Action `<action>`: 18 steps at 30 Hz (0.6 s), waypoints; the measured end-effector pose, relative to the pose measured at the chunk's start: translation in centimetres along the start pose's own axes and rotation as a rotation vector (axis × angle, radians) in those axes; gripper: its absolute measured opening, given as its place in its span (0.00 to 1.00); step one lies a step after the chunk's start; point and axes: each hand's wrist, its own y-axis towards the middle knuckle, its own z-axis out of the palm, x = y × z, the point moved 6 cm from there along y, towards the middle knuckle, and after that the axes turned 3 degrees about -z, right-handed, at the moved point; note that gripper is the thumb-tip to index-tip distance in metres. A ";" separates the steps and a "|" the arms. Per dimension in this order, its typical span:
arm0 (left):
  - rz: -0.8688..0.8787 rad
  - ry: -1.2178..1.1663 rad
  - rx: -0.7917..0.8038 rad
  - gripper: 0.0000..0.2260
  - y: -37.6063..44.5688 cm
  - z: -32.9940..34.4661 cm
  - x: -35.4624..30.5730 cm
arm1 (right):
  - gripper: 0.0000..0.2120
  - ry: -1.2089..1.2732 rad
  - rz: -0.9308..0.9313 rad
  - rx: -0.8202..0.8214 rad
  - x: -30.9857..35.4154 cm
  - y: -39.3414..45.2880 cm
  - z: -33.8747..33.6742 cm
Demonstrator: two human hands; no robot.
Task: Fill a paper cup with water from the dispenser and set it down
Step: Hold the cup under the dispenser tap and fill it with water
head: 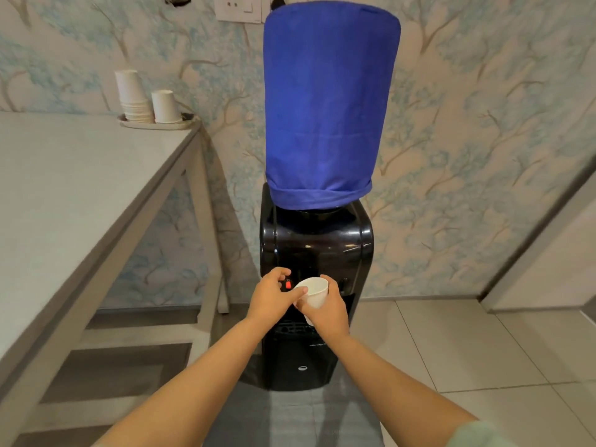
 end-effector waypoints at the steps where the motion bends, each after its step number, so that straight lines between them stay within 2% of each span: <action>1: 0.013 0.046 -0.024 0.26 0.3 0.2 0.1 | 0.39 0.005 0.011 -0.005 -0.6 0.0 -0.2; 6: 0.099 0.406 -0.090 0.33 1.8 1.9 0.5 | 0.39 0.021 0.108 -0.009 -5.5 0.2 -0.7; 13: 0.184 0.882 -0.053 0.47 5.4 6.5 1.3 | 0.39 0.091 0.224 0.027 -12.0 1.6 -0.3; 18: 0.211 1.048 -0.072 0.55 8.9 8.0 0.6 | 0.37 0.079 0.254 0.068 -14.3 3.2 0.7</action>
